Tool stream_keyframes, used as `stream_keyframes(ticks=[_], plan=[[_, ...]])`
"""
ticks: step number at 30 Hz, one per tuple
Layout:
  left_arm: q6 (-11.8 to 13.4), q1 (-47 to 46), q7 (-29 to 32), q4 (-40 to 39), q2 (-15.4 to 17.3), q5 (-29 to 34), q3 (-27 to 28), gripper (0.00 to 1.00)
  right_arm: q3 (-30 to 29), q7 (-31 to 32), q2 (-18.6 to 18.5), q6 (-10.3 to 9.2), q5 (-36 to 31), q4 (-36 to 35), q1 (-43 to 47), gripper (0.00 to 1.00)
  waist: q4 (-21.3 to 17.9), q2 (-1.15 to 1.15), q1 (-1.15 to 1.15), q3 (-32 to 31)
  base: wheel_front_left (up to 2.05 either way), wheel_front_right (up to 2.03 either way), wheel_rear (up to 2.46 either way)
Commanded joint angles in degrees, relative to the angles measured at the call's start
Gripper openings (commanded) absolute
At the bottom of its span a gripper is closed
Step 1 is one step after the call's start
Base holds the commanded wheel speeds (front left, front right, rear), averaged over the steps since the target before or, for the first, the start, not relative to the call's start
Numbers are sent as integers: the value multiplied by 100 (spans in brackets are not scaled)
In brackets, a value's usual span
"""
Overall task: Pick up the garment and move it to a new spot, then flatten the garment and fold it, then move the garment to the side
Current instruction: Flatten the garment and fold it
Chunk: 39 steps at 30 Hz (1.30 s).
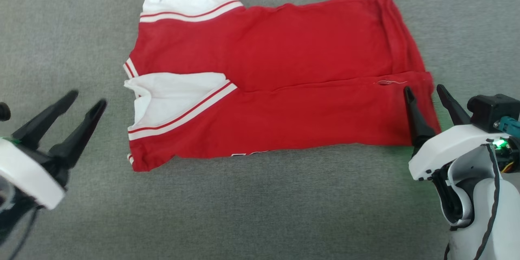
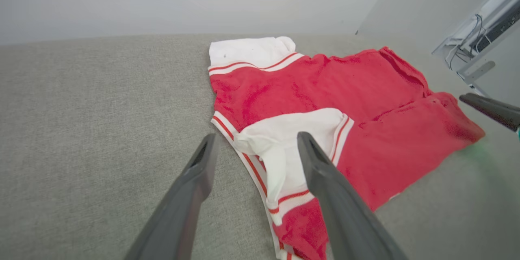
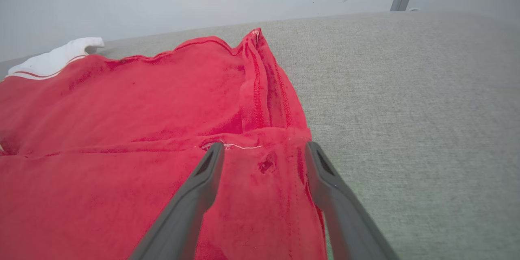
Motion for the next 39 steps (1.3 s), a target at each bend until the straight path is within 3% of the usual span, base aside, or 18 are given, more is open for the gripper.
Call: stream_keyframes(ticks=[1,5,9,17,23,25,26,27,28,32,39], plan=[[13,-61,185,-57,110,-170,-47,100,31,-46,0,-3,-14,-38,46,100,-63,0,0,-68,0,0,0],[13,-162,1347,-389,701,-612,-436,100,101,-81,-1,-3,-56,-184,65,100,-190,0,0,-129,0,0,0],[13,-271,2397,-522,947,-964,-780,100,209,-128,1,-3,27,-269,56,100,-366,0,0,-123,0,0,0],[13,-449,3228,246,541,-1797,-927,100,324,-269,1,-3,190,-264,134,100,-742,0,0,78,0,0,0],[21,-500,3628,860,228,-1965,-1109,100,382,-268,3,-3,196,-343,144,100,-944,0,0,252,0,0,0],[22,-513,3638,927,136,-2061,-1085,40,491,-149,4,-3,140,-362,148,100,-991,0,0,292,0,0,0],[22,-513,3638,927,136,-2061,-1085,40,491,-149,4,-3,140,-362,148,100,-991,0,0,292,0,0,0],[22,-523,3657,888,107,-2079,-1090,8,557,-47,4,-3,97,-375,152,100,-1008,0,0,307,0,0,0],[21,-510,3667,850,80,-2138,-1084,0,627,100,1,-3,31,-385,159,100,-1019,0,0,317,0,0,0],[15,-508,3625,735,162,-2139,-1030,0,947,900,-240,-3,-184,-464,39,100,-1040,0,0,351,0,0,0],[15,-593,3531,480,137,-2024,-997,0,1161,2620,-651,-4,64,-514,-429,100,-929,0,0,465,0,0,0]])
